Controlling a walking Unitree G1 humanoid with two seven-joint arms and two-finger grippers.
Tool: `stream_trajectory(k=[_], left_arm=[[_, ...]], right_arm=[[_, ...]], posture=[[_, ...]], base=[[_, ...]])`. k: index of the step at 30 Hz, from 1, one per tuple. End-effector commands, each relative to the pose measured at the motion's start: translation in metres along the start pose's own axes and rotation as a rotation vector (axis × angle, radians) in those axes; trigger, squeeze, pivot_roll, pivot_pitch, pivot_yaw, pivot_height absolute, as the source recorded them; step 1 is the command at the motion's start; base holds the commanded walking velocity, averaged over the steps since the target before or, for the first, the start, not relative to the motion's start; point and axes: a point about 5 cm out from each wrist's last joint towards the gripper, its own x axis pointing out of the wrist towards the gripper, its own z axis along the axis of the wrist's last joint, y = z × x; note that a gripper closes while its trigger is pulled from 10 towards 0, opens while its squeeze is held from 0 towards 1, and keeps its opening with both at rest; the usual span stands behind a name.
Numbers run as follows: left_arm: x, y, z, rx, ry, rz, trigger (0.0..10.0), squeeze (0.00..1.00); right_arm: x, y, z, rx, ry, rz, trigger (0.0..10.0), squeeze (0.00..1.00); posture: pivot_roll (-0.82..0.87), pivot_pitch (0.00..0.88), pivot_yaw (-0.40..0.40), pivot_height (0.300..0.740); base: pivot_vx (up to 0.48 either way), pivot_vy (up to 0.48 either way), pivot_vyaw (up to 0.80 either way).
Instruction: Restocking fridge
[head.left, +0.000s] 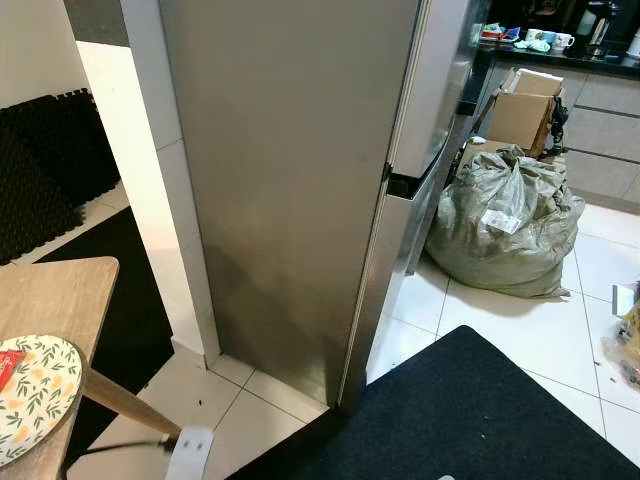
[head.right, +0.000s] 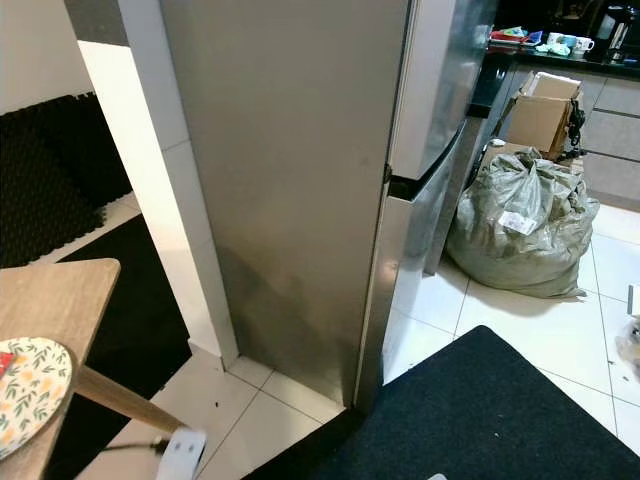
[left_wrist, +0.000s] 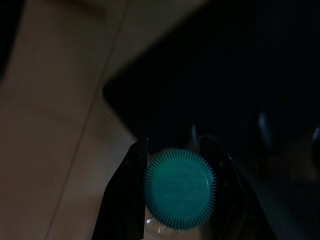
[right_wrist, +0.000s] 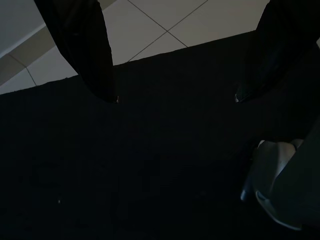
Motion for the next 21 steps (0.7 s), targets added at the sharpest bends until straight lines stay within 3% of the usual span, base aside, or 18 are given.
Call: stream_trajectory(k=[1,9,21], left_arm=[[-0.001,-0.003,-0.007,-0.024,0.029,-0.018,10.0,0.00],[0.000,-0.011,-0.012,-0.027,0.048,-0.046,10.0,0.00],[0.001,-0.011,-0.002,-0.008,0.027,-0.051,10.0,0.00]], right_arm=[[0.000,0.000,0.000,-0.012,-0.003,0.003,10.0,0.00],[0.000,-0.001,0.001,-0.020,-0.004,0.002,10.0,0.00],[0.000,-0.002,0.003,-0.027,-0.010,-0.001,10.0,0.00]], posture=[[-0.07,0.000,-0.027,0.740],[-0.07,0.000,-0.025,0.740],[-0.07,0.000,-0.025,0.740]], base=[[0.000,0.000,0.00],[0.000,0.000,0.00],[0.290,0.000,0.00]])
